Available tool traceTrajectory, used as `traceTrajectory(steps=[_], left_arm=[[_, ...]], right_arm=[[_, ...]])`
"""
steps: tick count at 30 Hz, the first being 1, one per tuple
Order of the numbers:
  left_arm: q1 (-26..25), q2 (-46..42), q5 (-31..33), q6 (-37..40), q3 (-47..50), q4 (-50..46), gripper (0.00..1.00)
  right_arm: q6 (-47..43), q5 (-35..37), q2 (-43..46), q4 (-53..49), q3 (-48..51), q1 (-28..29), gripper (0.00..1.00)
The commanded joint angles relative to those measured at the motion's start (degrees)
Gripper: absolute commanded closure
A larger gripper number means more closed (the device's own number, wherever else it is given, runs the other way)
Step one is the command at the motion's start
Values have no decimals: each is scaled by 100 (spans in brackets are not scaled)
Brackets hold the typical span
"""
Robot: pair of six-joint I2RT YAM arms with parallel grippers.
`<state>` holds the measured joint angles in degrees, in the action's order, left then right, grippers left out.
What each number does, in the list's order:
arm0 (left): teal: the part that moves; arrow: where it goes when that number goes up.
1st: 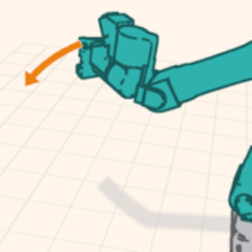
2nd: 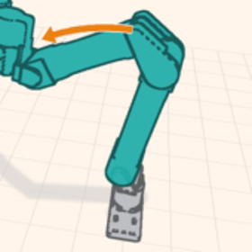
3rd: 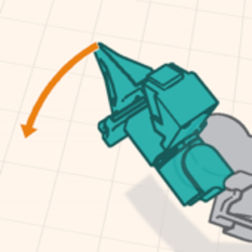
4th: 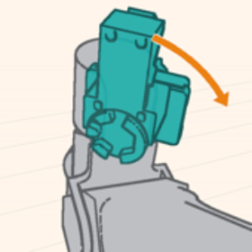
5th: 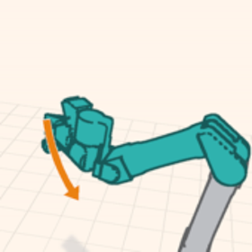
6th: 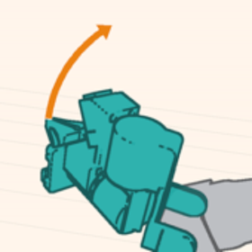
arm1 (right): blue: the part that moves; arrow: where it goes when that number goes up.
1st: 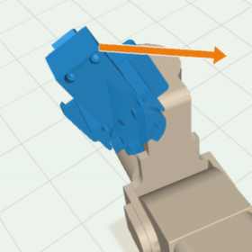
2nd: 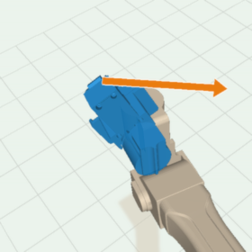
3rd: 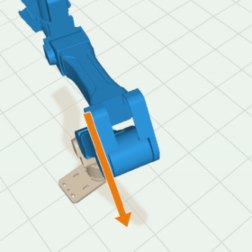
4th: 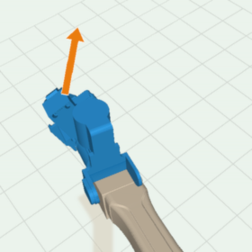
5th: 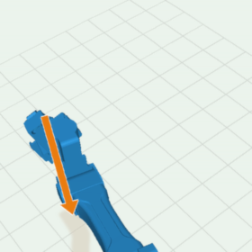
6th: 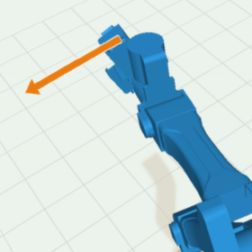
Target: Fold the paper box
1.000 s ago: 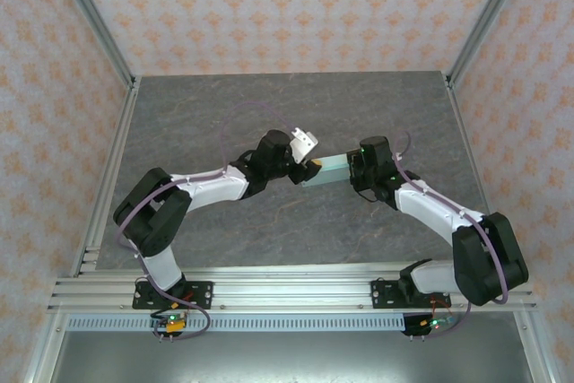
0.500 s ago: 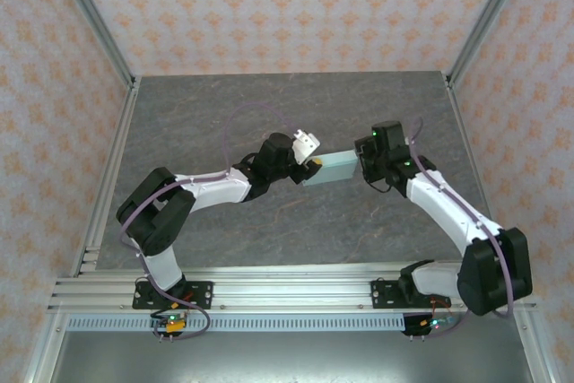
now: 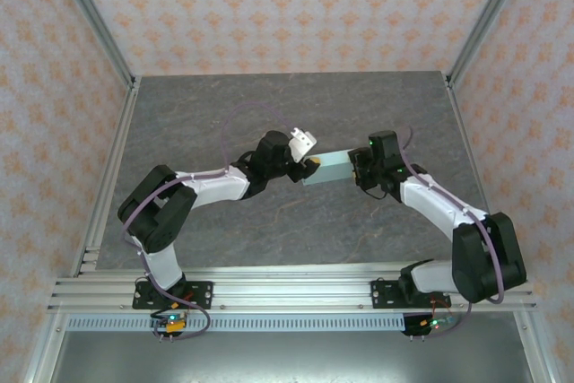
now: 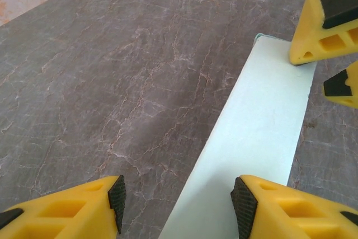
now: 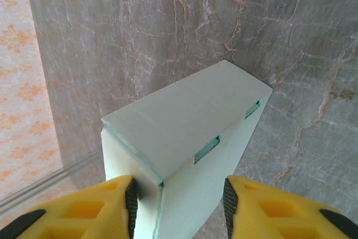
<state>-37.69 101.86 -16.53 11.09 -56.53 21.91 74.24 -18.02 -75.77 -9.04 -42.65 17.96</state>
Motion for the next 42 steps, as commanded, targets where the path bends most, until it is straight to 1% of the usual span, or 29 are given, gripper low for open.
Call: traceTrajectory(steps=[1, 3, 7, 9, 12, 15, 19, 21, 23, 24, 26, 28, 30, 33, 35, 37, 39, 40, 42], left_arm=[[104, 234, 79, -49, 229, -671, 44], [109, 220, 57, -40, 239, -662, 44], [139, 151, 37, -33, 214, -750, 44], [187, 101, -39, -63, 239, -723, 44], [226, 97, -124, -72, 224, -715, 44], [279, 71, -284, -137, 222, -726, 44], [314, 97, -386, -125, 211, -733, 44], [315, 75, -436, -77, 266, -709, 44], [315, 6, -469, -49, 446, -465, 44], [310, -52, -473, -54, 579, -278, 44], [270, -212, -485, 22, 901, 184, 44], [157, -368, -329, 153, 1155, 471, 44], [19, -517, -183, 414, 1346, 583, 44], [-227, -734, 93, 993, 1617, 621, 44], [-349, -951, 162, 1406, 1765, 470, 44], [-421, -1146, 377, 1636, 1910, 377, 44], [-417, -1371, 640, 1665, 2042, 384, 43], [-416, -1539, 788, 1629, 2074, 332, 43], [-398, -1932, 914, 1508, 2036, 44, 42]], right_arm=[[-72, 142, 187, -864, -282, 28, 53], [-252, 325, 399, -1193, -554, 36, 51], [-331, 534, 669, -1265, -560, 41, 51], [-349, 553, 598, -1151, -375, 70, 51], [-127, 542, 397, -635, 162, 245, 51], [-17, 636, 195, -551, 418, 242, 51], [-420, 640, 299, -1011, -89, 237, 49], [-610, 728, 468, -1359, -479, 239, 46], [-575, 950, 620, -1815, -812, 237, 38], [-491, 972, 674, -1865, -855, 229, 35], [-176, 676, 688, -1548, -747, 217, 27], [190, 218, 581, -1089, -601, 217, 25], [336, -28, 433, -853, -585, 202, 24], [175, -28, 308, -981, -741, 98, 22], [157, -1, 359, -1007, -716, -34, 22], [121, 61, 466, -1008, -662, -201, 21], [-17, 202, 555, -1161, -682, -365, 0], [-191, 320, 614, -1218, -721, -442, 1], [-925, 666, 745, -1235, -837, -495, 1]])
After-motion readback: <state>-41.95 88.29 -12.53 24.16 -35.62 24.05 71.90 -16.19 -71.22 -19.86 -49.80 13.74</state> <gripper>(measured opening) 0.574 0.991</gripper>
